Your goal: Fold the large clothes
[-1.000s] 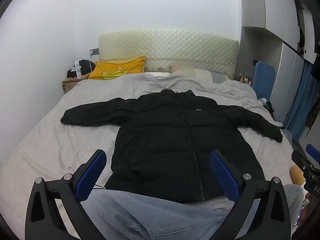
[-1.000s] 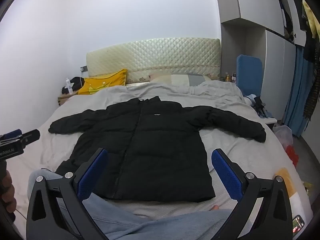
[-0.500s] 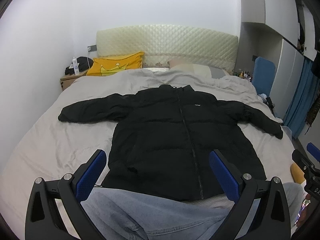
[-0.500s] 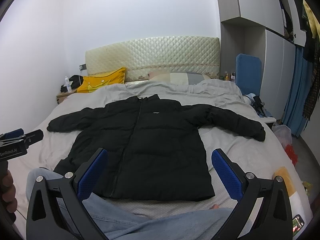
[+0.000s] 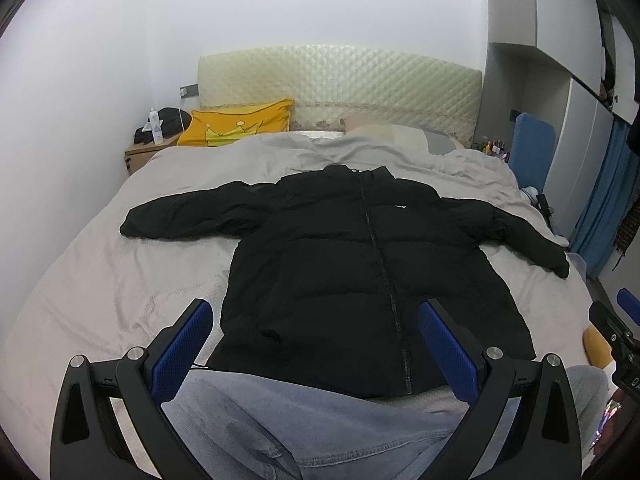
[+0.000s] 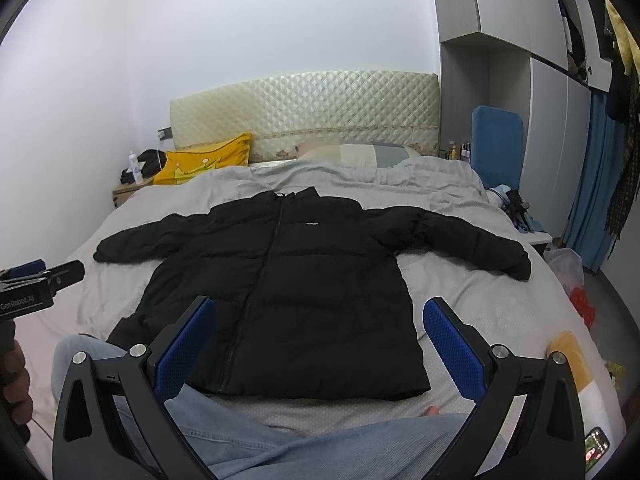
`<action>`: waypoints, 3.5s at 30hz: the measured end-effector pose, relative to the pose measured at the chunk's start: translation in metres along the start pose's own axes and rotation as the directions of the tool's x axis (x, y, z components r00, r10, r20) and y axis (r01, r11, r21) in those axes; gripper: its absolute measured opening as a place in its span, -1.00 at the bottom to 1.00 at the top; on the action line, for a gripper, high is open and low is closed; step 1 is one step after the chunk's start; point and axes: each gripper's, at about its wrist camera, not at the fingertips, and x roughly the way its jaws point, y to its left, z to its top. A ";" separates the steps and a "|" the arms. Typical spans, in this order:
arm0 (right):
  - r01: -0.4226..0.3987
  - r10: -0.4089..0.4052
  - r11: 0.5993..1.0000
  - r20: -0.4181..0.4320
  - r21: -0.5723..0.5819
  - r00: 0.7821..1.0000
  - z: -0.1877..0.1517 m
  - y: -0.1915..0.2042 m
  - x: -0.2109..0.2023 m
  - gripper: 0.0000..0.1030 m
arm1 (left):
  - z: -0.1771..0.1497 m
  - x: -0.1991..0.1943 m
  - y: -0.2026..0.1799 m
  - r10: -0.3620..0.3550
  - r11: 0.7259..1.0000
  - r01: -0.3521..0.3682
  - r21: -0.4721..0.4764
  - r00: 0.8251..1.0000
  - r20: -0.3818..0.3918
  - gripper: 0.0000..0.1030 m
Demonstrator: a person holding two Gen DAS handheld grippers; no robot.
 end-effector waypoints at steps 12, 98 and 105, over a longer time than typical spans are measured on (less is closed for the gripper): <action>0.010 -0.010 1.000 0.006 -0.010 1.000 -0.005 0.005 -0.004 1.00 | 0.001 0.001 0.002 -0.006 1.000 0.006 -0.006 1.000 -0.003 0.99; 0.003 -0.031 0.528 0.016 0.849 0.999 -0.002 -0.422 0.408 0.82 | 0.115 0.329 -0.053 -0.050 0.999 0.042 -0.031 0.937 -0.345 0.99; -0.003 -0.213 0.392 0.093 0.920 0.973 -0.010 -0.458 0.369 0.65 | 0.111 0.326 -0.044 -0.050 0.999 0.044 -0.027 0.945 -0.322 0.99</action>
